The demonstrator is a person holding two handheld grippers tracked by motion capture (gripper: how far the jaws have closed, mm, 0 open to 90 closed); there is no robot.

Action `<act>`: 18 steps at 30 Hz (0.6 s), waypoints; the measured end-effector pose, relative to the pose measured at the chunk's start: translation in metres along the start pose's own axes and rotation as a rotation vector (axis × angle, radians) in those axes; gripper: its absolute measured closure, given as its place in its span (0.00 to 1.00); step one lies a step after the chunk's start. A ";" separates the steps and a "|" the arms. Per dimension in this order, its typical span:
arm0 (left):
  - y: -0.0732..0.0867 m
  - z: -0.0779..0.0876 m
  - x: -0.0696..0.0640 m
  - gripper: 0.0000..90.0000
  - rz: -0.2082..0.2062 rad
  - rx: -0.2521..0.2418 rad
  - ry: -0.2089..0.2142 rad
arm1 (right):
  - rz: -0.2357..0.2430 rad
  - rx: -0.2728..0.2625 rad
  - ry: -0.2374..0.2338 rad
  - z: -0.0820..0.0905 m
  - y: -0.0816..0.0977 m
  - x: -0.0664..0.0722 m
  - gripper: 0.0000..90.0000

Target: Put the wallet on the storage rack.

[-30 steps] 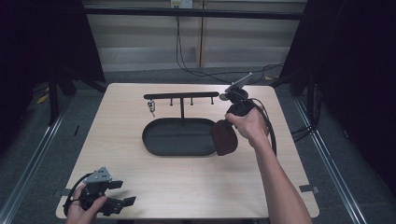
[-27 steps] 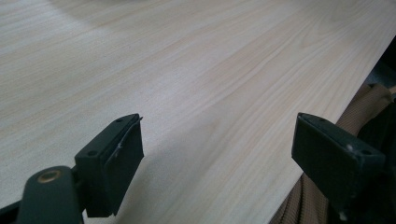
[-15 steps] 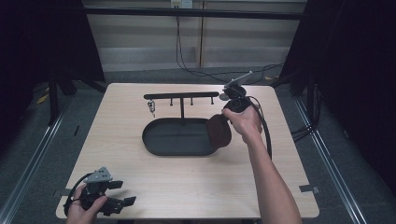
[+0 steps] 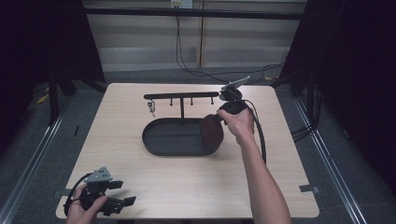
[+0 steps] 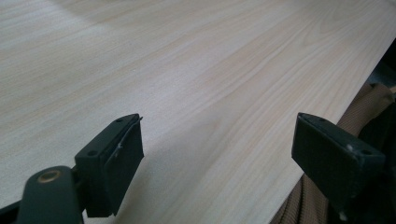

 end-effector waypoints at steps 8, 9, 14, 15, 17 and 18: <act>0.000 0.001 0.000 0.18 0.004 -0.005 0.005 | -0.024 -0.020 -0.016 -0.012 0.001 -0.002 0.94; 0.000 0.001 0.000 0.18 0.002 -0.005 0.004 | -0.030 -0.037 -0.015 -0.013 0.001 -0.003 0.94; 0.000 0.001 0.000 0.18 0.001 -0.006 0.012 | -0.047 -0.055 -0.021 -0.021 0.006 -0.006 0.94; 0.000 0.001 0.000 0.18 0.001 -0.006 0.011 | -0.051 -0.054 -0.024 -0.023 0.006 -0.006 0.94; 0.000 0.001 0.000 0.18 0.002 -0.008 0.010 | -0.055 -0.056 -0.030 -0.027 0.007 -0.007 0.94; 0.000 0.002 0.000 0.18 0.004 -0.010 0.009 | -0.059 -0.058 -0.034 -0.028 0.008 -0.007 0.94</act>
Point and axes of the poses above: each handheld gripper's, and its own axes: z roughly backward along the jaws, y roughly out of its underside, x roughly to its left, the point moved 2 cm from there along -z, roughly forward along the jaws, and after that the axes turned 9 degrees about z, right-handed, at the moved point
